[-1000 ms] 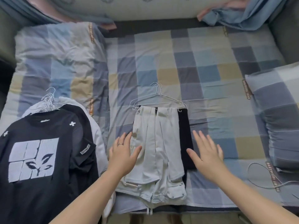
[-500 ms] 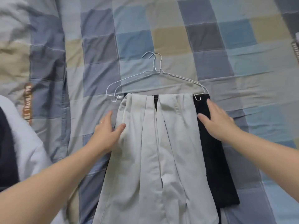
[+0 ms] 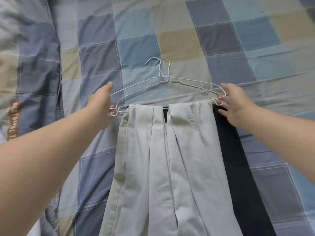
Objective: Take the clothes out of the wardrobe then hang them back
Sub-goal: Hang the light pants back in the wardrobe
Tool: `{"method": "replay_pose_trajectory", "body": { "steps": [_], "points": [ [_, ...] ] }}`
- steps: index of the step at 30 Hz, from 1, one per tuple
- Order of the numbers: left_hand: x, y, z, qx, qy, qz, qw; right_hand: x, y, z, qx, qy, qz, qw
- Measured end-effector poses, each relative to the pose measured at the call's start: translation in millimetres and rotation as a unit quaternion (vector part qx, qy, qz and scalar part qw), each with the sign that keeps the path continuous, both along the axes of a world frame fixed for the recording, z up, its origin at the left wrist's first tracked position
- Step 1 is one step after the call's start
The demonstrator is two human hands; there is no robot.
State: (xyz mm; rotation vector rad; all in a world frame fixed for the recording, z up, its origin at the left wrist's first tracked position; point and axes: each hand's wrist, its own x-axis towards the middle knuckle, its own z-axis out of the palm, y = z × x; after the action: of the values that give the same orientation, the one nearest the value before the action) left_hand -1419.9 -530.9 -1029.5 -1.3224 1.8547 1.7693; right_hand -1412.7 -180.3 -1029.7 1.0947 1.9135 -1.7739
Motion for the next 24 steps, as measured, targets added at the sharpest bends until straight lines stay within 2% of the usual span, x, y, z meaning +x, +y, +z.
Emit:
{"method": "replay_pose_trajectory", "body": {
  "steps": [3, 7, 11, 17, 24],
  "points": [
    [-9, 4, 38, 0.036, 0.009, 0.044, 0.998, -9, 2, 38, -0.085, -0.013, -0.064, 0.994],
    [-16, 5, 108, 0.077, 0.018, 0.087, 0.993, -17, 1, 115, -0.146, -0.005, -0.108, 0.983],
    [-23, 0, 193, 0.110, 0.062, 0.117, 0.985, -24, -4, 203, -0.164, 0.038, -0.122, 0.978],
    [-28, -2, 353, 0.145, 0.122, 0.119, 0.975, -27, -2, 364, -0.194, 0.130, -0.121, 0.965],
    [35, 12, 510, 0.141, 0.191, 0.112, 0.965, 25, 14, 515, -0.189, 0.182, -0.056, 0.963]
  ]
}}
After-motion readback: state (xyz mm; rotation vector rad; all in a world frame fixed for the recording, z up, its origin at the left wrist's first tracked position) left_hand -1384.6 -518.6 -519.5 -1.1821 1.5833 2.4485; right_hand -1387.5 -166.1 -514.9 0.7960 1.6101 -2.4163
